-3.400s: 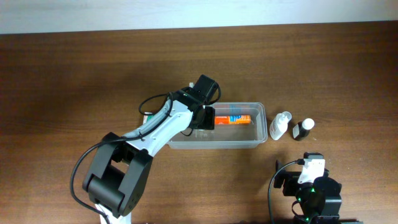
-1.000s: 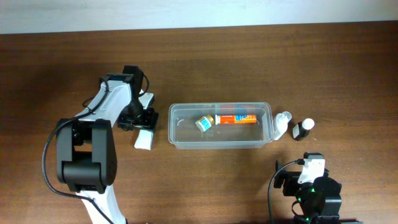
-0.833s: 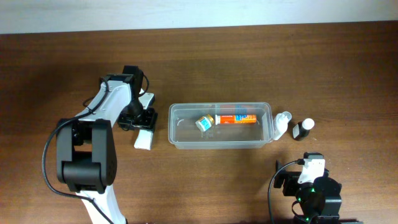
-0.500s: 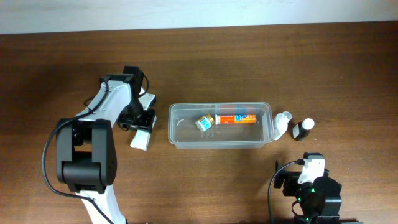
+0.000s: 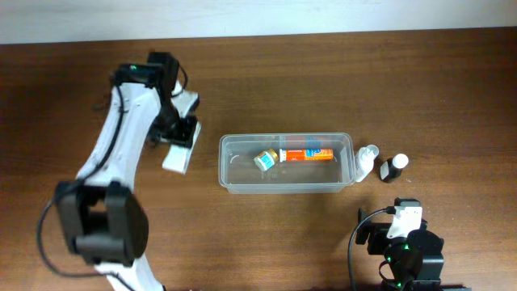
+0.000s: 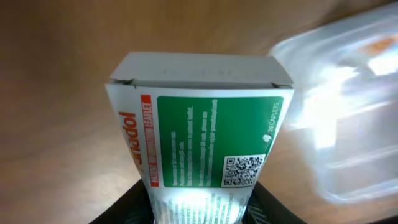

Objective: Pack container
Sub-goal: 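Place the Panadol box into the container's front and release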

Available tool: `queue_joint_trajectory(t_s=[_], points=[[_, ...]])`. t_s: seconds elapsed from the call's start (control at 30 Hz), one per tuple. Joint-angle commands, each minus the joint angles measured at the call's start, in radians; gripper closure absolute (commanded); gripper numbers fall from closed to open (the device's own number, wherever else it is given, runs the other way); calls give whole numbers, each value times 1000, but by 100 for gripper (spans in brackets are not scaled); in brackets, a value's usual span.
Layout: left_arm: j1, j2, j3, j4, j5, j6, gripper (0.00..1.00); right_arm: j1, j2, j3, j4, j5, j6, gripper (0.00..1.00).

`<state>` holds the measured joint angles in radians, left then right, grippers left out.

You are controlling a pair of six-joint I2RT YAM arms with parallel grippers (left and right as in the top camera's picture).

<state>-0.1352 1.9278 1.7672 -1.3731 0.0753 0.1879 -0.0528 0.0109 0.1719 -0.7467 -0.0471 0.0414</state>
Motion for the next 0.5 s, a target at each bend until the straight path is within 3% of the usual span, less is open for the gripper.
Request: queue_joint_trajectory(t_s=[0.0,0.2,0.43,0.47], points=[[-96,-163,61,0,41,142,57,-6,-8,-9,0,-2,0,2],[-292,-222,60,34,40,405,67,-6,-8,-9,0,-2,0,2],[-445,-151,-2,148,-5,553,65,-6,-8,-9,0,-2,0,2],[-454,-135,-13,165,-23,565,59,-6,-8,-9,0,-2,0,2]])
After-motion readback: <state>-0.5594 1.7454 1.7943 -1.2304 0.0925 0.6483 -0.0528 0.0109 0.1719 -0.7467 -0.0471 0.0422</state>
